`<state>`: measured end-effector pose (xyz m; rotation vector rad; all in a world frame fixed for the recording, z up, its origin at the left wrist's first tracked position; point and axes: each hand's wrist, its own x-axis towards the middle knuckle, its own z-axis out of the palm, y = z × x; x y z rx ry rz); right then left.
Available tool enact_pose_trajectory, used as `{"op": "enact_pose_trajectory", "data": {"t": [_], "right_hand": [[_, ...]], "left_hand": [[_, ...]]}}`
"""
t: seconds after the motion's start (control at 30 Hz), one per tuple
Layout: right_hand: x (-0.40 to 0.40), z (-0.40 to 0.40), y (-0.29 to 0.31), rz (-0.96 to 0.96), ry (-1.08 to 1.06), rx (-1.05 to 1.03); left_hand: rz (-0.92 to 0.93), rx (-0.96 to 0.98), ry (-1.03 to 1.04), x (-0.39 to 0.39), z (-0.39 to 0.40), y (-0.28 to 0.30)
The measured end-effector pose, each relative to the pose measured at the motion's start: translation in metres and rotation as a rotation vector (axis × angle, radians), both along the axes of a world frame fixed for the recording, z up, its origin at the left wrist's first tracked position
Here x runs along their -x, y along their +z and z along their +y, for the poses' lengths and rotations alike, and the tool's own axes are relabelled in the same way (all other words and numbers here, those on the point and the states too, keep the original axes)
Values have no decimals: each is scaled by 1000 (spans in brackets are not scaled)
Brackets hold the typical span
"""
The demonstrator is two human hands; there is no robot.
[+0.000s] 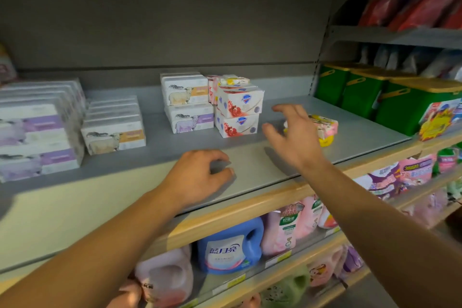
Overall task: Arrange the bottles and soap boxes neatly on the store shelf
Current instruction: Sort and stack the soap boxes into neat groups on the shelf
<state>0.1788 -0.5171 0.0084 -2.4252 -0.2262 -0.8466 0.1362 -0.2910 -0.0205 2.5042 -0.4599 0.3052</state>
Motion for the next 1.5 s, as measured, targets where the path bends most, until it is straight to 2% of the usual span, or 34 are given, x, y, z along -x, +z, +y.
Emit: {"op": "enact_pose_trajectory", "data": {"t": [0.17,0.37,0.67,0.9,1.07,1.17,1.3,1.4,1.5], "right_hand": [[2,72,-3,54,185,6],[-28,135,-8,116,254,92],[-93,176,-12,189,115,466],[-97,177,-16,80,-44,553],[-84,176,-10,91,14,486],[-63,178,-1,90,126,444],[-18,187,13,87,423,244],[8,198,14,184,626,139],[18,202,10,219,625,-111]], "left_hand": [[16,-188,60,9,64,12],[19,-333,223,9,133,13],[14,-213,219,5,157,-7],[-9,-164,216,3,161,-8],[52,-89,222,4,161,-3],[67,66,249,4,164,-1],[-4,369,211,7,164,10],[-1,460,124,13,164,16],[26,593,103,15,167,18]]}}
